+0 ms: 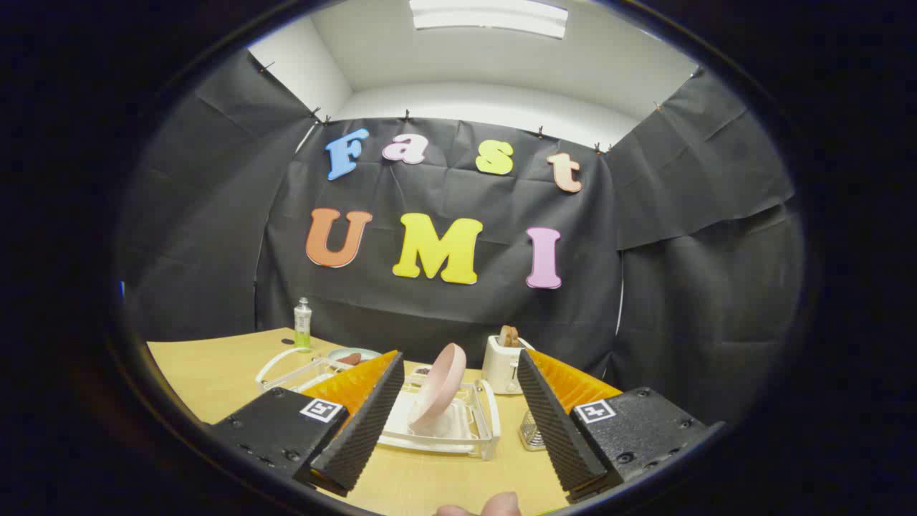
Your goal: Take the plate from the dish rack, then take the spoon from the basket and place it into the plate.
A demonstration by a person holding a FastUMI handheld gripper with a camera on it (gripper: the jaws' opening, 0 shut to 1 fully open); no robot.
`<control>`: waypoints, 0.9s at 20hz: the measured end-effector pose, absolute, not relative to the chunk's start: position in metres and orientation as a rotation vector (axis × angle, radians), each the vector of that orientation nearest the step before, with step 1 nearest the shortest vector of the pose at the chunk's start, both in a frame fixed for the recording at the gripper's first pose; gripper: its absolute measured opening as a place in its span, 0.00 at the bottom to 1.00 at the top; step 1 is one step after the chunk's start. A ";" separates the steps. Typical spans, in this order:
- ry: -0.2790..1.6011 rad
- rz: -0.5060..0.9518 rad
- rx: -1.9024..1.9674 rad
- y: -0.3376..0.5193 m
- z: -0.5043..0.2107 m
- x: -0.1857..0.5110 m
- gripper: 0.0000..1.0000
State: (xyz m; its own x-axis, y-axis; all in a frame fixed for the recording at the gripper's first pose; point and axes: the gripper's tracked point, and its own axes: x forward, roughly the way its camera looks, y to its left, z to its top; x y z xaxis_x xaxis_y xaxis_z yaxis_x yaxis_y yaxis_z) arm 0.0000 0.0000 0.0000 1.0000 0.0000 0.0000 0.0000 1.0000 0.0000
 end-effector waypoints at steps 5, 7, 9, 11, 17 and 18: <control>-0.001 -0.016 0.019 -0.011 0.002 -0.005 1.00; 0.004 -0.029 0.020 -0.017 0.002 -0.006 1.00; 0.010 -0.042 0.015 -0.022 -0.001 -0.008 1.00; 0.016 -0.033 0.024 -0.019 -0.002 -0.009 1.00; 0.032 -0.015 0.046 -0.020 -0.005 -0.008 1.00; 0.034 -0.012 0.045 -0.020 -0.007 -0.008 1.00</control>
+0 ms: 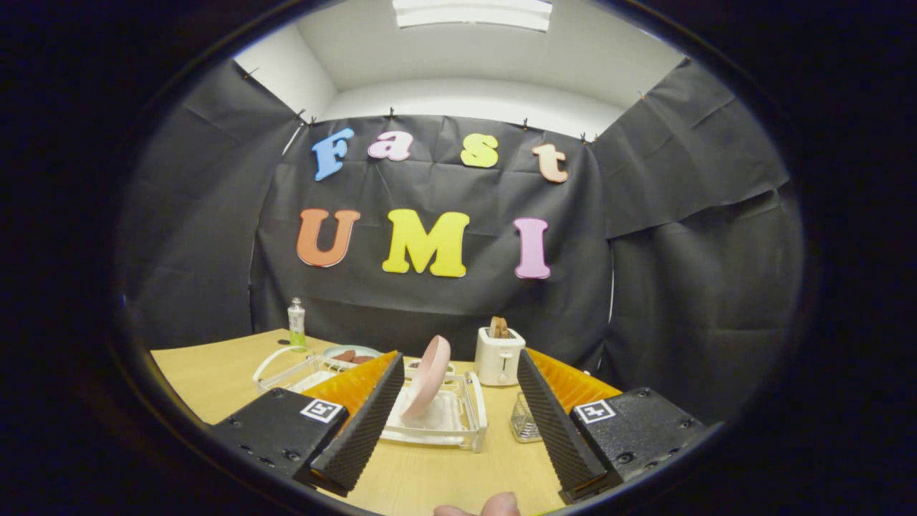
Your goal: Take the plate from the dish rack, then take the spoon from the basket and place it into the plate.
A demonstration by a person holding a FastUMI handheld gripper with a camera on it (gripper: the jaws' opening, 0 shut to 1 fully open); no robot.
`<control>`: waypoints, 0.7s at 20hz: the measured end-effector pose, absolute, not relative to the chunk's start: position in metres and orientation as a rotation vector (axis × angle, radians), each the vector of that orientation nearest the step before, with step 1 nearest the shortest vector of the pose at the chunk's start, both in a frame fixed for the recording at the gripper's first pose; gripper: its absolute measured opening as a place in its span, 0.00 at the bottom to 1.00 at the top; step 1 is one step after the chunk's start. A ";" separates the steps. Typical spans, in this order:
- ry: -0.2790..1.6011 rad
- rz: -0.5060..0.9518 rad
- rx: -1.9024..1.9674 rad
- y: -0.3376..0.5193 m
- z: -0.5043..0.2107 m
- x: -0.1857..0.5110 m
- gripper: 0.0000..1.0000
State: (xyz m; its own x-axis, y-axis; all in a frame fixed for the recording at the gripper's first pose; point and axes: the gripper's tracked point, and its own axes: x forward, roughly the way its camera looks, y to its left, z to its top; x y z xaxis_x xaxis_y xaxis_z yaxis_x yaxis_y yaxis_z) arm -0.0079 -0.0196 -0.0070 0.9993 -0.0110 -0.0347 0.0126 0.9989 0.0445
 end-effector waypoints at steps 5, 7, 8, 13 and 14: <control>0.020 -0.001 0.048 -0.019 0.000 0.000 1.00; 0.023 -0.004 0.044 -0.022 0.002 0.007 1.00; 0.036 0.007 0.040 -0.018 0.001 0.012 1.00; 0.142 0.097 0.050 -0.003 0.000 0.048 1.00; 0.172 0.118 0.062 0.000 0.001 0.058 1.00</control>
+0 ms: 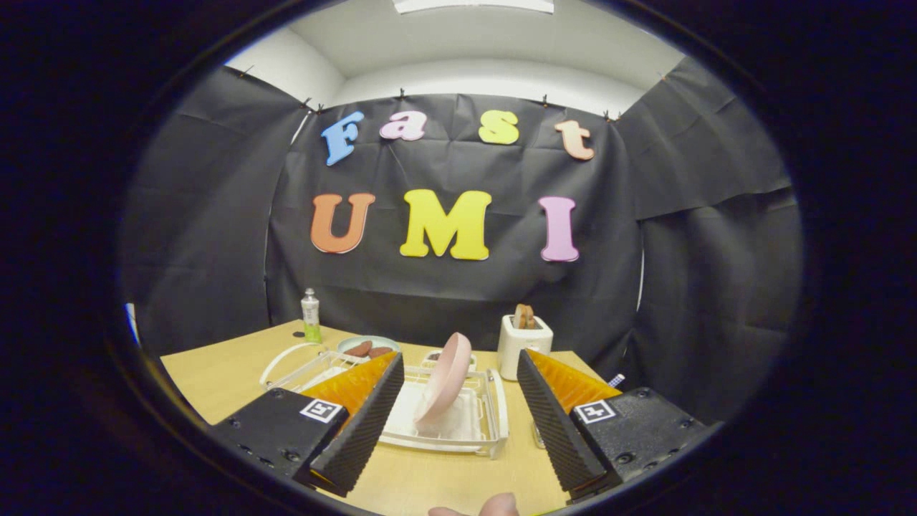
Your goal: Take the plate from the dish rack, then take the spoon from the basket and place it into the plate.
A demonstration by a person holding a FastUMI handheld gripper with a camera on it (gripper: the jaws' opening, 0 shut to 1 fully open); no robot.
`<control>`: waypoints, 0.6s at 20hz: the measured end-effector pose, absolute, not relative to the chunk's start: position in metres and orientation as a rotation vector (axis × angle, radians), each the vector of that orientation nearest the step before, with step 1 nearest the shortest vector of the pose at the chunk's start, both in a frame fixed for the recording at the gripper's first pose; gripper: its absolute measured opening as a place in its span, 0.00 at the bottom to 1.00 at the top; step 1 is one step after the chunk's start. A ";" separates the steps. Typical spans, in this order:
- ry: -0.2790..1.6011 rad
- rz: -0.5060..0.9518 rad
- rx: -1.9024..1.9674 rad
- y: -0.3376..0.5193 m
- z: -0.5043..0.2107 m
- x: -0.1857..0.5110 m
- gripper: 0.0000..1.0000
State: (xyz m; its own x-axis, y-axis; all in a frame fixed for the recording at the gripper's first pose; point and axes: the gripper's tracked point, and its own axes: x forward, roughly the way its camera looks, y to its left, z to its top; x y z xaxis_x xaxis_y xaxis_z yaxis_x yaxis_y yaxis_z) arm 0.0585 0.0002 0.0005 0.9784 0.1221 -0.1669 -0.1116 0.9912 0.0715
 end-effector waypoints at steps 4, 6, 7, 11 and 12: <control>0.278 0.138 0.080 -0.003 0.006 0.110 1.00; 0.341 0.141 0.079 -0.003 0.002 0.134 1.00; 0.383 0.143 0.081 -0.003 -0.004 0.143 1.00; 0.501 0.160 0.080 0.001 -0.019 0.180 1.00; 0.536 0.171 0.091 0.005 -0.026 0.188 1.00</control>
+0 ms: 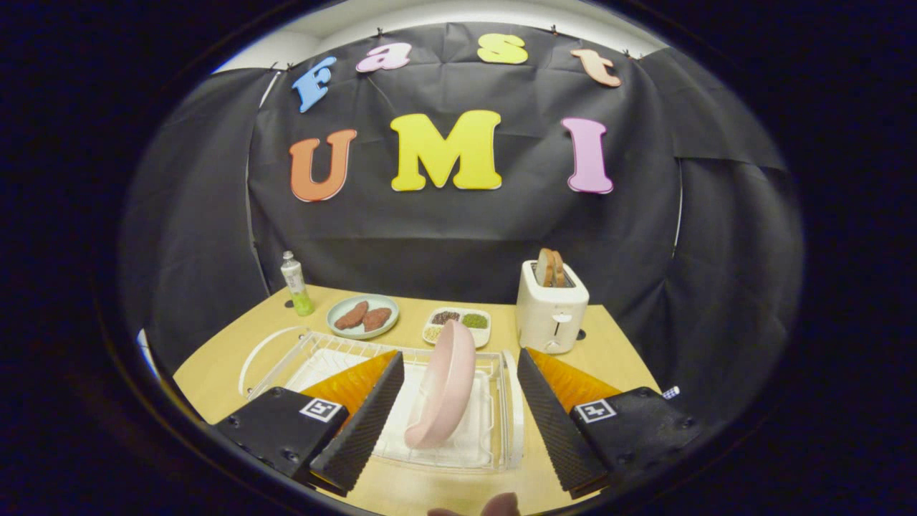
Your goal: Take the plate from the dish rack, then take the spoon from the basket and place it into the plate.
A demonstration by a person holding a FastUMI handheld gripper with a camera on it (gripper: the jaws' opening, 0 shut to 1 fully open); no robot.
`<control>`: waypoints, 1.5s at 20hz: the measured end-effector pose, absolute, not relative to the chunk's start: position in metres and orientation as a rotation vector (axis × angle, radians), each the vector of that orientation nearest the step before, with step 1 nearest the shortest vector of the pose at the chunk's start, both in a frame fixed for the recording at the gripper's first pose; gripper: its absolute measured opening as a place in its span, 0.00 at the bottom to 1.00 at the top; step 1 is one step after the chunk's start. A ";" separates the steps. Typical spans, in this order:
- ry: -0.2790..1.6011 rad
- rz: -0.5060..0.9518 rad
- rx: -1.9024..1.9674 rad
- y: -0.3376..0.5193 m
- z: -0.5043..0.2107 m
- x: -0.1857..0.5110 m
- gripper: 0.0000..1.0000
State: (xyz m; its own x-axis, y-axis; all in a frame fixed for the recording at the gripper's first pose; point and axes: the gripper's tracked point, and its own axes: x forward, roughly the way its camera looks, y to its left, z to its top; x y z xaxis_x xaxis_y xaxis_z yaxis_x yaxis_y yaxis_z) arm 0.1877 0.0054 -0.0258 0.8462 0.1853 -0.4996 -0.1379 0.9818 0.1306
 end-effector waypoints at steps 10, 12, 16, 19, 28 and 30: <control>0.792 0.145 0.230 0.025 -0.088 0.232 0.79; 0.824 0.138 0.268 0.031 -0.090 0.229 0.61; 0.866 0.083 0.268 0.029 -0.092 0.224 0.39; 0.852 0.030 0.231 0.023 -0.079 0.223 0.37; 0.813 -0.054 0.061 0.018 -0.040 0.222 0.35; 0.781 -0.008 0.093 0.028 -0.024 0.215 0.30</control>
